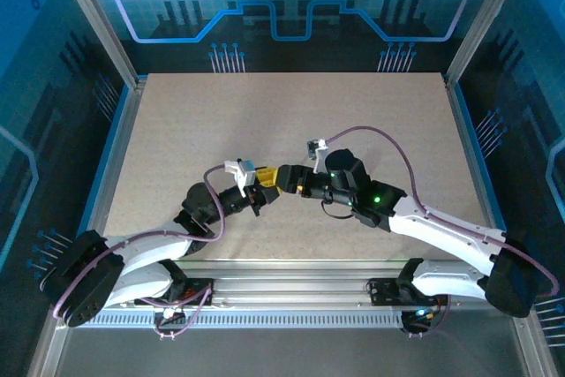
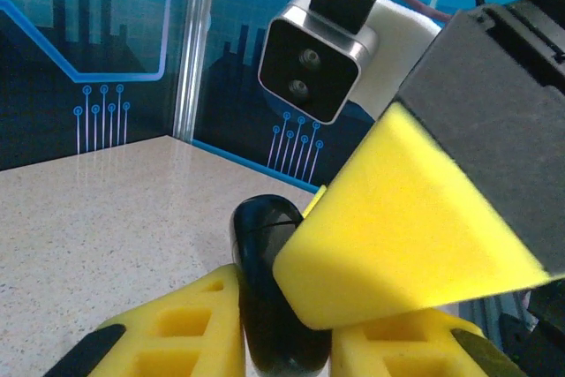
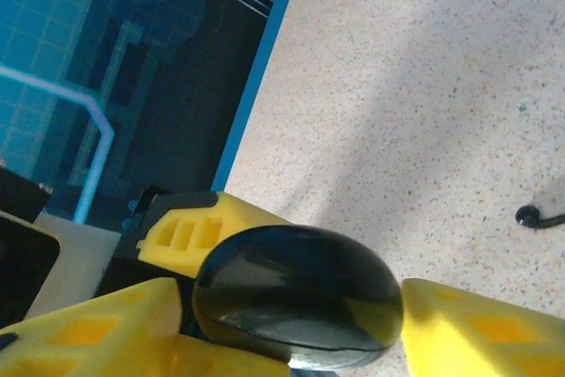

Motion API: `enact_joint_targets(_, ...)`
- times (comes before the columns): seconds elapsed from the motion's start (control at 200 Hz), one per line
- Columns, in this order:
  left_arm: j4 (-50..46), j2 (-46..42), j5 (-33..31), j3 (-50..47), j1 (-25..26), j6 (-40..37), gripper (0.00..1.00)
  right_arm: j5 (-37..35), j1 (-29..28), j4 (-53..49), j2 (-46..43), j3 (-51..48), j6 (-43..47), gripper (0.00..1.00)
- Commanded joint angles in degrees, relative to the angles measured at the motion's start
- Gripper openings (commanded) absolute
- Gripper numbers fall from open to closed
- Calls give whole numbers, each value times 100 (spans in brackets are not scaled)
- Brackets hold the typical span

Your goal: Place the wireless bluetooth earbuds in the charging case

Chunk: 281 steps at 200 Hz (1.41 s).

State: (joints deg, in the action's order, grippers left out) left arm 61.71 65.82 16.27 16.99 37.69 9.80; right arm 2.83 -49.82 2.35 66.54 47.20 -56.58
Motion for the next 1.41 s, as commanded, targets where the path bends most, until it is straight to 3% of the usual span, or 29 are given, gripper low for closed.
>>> enact_joint_targets(0.0,-164,-209,25,285,31,87,21,112,-14,-122,-81,289,476,72)
enact_joint_targets(0.16,-417,-358,107,329,27,59,20,332,260,-244,-463,282,1268,77)
enact_joint_targets(0.375,-314,-350,473,368,28,236,19,1029,874,-308,-1177,-78,2449,75)
enact_joint_targets(0.67,117,-179,1252,523,28,416,19,2436,1498,-780,-1906,-403,5485,77)
enact_joint_targets(0.986,846,80,1669,542,23,626,19,4066,2364,-1659,-1408,-1,7223,71)
enact_joint_targets(1.401,963,83,1748,548,28,625,19,4665,2152,-2542,-572,900,8100,60)
